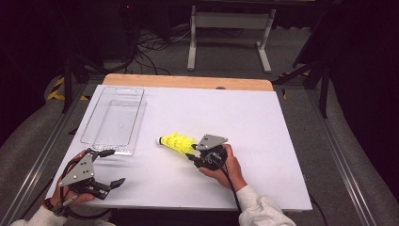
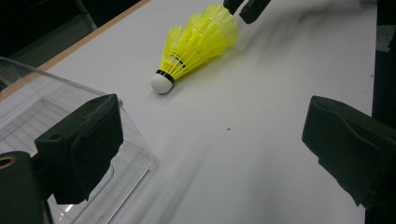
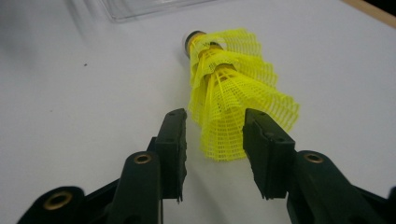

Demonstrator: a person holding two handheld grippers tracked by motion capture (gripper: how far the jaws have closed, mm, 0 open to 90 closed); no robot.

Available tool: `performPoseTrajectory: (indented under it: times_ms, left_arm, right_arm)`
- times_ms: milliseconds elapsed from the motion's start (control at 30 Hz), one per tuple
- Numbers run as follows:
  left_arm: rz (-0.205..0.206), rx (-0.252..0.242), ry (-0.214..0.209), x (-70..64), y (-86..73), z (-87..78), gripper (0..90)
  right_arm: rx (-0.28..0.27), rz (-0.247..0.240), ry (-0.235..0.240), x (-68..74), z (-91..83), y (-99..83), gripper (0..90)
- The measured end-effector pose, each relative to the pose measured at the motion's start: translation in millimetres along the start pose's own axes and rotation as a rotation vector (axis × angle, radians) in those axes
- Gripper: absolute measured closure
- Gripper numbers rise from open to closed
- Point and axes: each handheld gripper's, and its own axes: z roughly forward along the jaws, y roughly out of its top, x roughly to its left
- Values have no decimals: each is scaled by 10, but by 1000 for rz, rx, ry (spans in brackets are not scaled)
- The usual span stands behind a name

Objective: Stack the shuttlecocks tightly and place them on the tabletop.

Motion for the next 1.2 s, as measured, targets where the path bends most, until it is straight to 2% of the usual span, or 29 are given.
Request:
performPoseTrajectory:
  times_ms: [300, 367, 500, 733, 1067, 1167, 1200]
  left_arm:
    - [-3, -1, 1, 2, -1, 0, 61]
    - [-4, 0, 1, 7, -3, 0, 61]
    - [-3, 1, 1, 4, -2, 0, 61]
    - [-3, 1, 1, 5, -3, -2, 61]
    - [-3, 0, 0, -3, -1, 6, 62]
    - [1, 1, -1, -7, 4, 8, 62]
    - [2, 2, 0, -9, 5, 7, 62]
  right_arm:
    - [-53, -33, -34, 29, -277, 5, 536]
    - [-80, -34, -45, 35, -373, -1, 513]
    - [-88, -37, -63, 37, -459, -22, 479]
    - [-90, -47, -89, 50, -566, -81, 423]
    - [-104, -26, -117, 15, -676, -180, 353]
    - [-99, -16, -122, 5, -671, -197, 314]
    - [-97, -3, -128, 4, -668, -204, 271]
